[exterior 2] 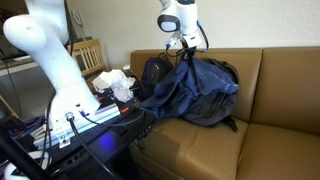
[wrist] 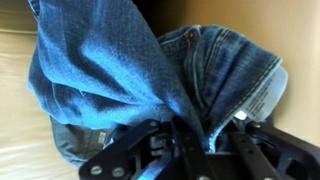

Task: Put the blue jeans on the armrest of the sofa

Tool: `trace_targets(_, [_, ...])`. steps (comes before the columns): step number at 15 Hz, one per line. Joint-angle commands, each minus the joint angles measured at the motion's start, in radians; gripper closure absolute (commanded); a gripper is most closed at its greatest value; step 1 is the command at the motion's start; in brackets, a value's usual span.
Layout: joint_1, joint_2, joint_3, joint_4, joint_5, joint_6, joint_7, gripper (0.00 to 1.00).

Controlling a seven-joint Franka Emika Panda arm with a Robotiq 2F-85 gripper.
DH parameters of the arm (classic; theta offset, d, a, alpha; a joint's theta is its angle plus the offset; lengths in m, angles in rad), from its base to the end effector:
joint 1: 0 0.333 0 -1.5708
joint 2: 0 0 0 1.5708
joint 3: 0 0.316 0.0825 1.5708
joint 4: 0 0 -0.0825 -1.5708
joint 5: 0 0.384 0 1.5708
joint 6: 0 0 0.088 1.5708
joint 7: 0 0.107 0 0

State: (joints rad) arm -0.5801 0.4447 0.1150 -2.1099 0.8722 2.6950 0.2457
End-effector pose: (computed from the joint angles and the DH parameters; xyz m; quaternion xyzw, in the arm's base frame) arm 0.5105 -0.2850 0.2090 -0.7106 0.6621 -0.0819 0.2235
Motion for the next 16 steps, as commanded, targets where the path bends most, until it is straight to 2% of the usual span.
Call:
trace_targets(1, [0.15, -0.21, -0.047, -0.175, 0.084, 0.001, -0.153, 0.95])
trace_targets(2, [0.19, -0.25, -0.05, -0.211, 0.102, -0.003, -0.191, 0.95])
trace_targets(3, [0.149, -0.292, 0.033, -0.251, 0.089, 0.006, -0.21, 0.95])
trace_targets(6, [0.217, -0.406, 0.1, -0.352, 0.122, -0.005, -0.284, 0.95])
trace_targets(7, [0.196, -0.293, 0.063, -0.262, 0.077, -0.001, -0.219, 0.79])
trace_targets(9, [0.225, -0.353, 0.098, -0.315, 0.09, -0.001, -0.233, 0.79])
trace_targets(11, [0.231, -0.376, 0.102, -0.334, 0.091, -0.001, -0.235, 0.79])
trace_targets(12, [0.33, -0.352, -0.007, -0.321, 0.076, -0.04, -0.215, 0.95])
trace_targets(13, [0.368, -0.347, 0.008, -0.323, 0.057, -0.08, -0.226, 0.95])
trace_targets(14, [0.433, -0.362, 0.027, -0.344, 0.068, -0.072, -0.226, 0.95])
trace_targets(16, [0.519, -0.388, 0.039, -0.372, 0.029, -0.053, -0.212, 0.95])
